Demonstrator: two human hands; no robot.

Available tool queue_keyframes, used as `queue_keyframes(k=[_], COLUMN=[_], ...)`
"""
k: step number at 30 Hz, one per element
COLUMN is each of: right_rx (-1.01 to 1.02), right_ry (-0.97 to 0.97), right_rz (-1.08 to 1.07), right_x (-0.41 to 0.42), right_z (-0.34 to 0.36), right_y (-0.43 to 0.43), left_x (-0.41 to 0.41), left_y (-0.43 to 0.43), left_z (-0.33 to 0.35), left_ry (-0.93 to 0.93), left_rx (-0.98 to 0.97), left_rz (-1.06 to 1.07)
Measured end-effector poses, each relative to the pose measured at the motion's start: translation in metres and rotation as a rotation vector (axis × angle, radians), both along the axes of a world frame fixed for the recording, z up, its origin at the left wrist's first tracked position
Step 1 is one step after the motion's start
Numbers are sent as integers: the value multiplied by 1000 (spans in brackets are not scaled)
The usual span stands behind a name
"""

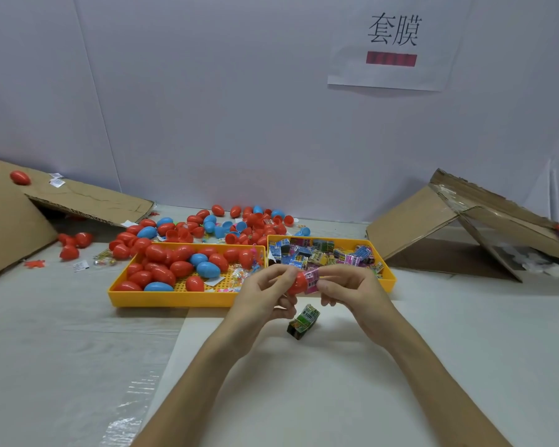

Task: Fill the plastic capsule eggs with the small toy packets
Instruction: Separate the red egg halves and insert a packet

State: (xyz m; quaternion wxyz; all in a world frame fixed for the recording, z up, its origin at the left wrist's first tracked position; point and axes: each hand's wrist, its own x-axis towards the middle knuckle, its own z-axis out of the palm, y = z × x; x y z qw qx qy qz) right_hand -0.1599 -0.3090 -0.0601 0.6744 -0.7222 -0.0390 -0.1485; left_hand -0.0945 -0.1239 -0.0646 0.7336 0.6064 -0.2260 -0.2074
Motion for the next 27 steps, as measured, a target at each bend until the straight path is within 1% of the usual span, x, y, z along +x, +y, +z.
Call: queue_keyframes(k=[5, 11, 14, 16, 19, 21, 27], right_rx=[-10, -23, -4, -26, -77, -72, -55], right_ry=[-38, -50, -65, -66, -72, -65, -81], right_rz=[-17, -56, -42, -23, -27, -41, -80], right_x=[4, 6, 5, 4, 4, 3, 2], right_z=[-4, -6, -5, -5, -5, -3, 0], right_y=[-1, -1, 0, 2, 4, 4, 3], left_x=[-1, 1, 0, 0, 0, 0, -1], left_y=[-1, 0, 0, -1, -1, -1, 0], left_z=[-1, -1, -1, -1, -1, -1, -1], left_ry=[-20, -34, -47, -57, -59, -64, -168], left_rx=[31, 51, 75, 83, 57, 37, 51], left_rz=[-28, -3, 13, 12, 18, 21, 32])
